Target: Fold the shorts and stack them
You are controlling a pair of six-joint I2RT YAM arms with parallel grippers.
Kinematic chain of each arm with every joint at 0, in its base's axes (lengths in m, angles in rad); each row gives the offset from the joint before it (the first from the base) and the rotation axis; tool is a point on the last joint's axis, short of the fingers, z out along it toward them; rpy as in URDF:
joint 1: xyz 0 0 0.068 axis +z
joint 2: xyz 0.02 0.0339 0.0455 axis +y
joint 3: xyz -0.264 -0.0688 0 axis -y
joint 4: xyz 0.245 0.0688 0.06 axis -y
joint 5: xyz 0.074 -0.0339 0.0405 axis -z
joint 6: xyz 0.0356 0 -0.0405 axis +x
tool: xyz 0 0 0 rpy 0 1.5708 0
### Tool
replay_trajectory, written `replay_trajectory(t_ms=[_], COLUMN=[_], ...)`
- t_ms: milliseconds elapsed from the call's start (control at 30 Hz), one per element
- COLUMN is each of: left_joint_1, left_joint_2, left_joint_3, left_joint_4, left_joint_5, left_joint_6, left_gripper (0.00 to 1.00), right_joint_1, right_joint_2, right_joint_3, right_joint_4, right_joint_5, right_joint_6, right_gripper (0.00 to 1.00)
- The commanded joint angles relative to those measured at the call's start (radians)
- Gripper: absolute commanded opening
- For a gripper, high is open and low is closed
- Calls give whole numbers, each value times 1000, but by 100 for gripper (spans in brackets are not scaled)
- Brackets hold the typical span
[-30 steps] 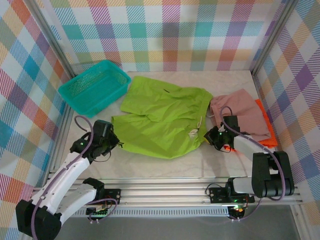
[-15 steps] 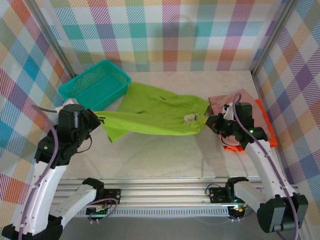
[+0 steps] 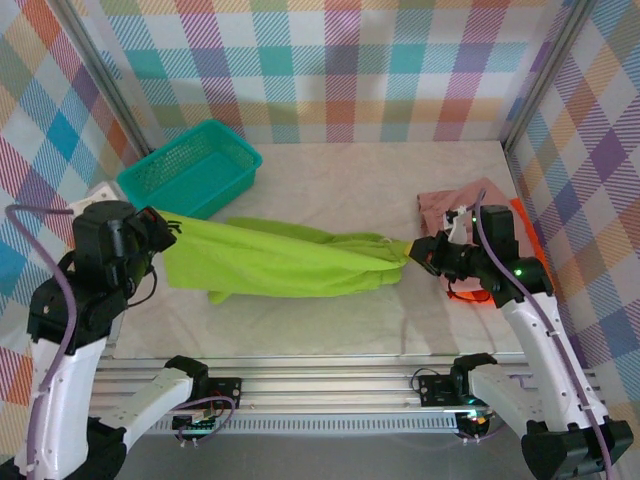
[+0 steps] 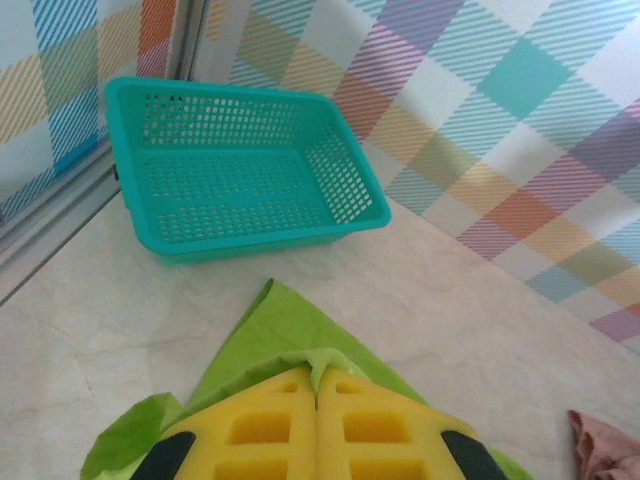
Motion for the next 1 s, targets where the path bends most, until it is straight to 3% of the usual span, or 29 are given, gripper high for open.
replay_trajectory(t_ms=[0,400,833,967], left_joint_1=[14,35,157,182], left_joint_2=[70,349,691,802], left_joint_3=[-48,-156,-95,-44], left_joint_4=[81,271,394,438], left_joint_5=[-28,-87,42,135], left_joint_6=[32,22,-33,-43], left_gripper=[0,0,0,17], right_joint_1=[0,-1,-81,-111], right_joint_2=[29,336,734,905], right_joint_3=[5,100,296,422], right_joint_4=[-22,126,246,264], right_joint_5=[86,145,144,106], right_joint_6=[-20,-60,-39,-5], right_gripper=[0,0,7,20])
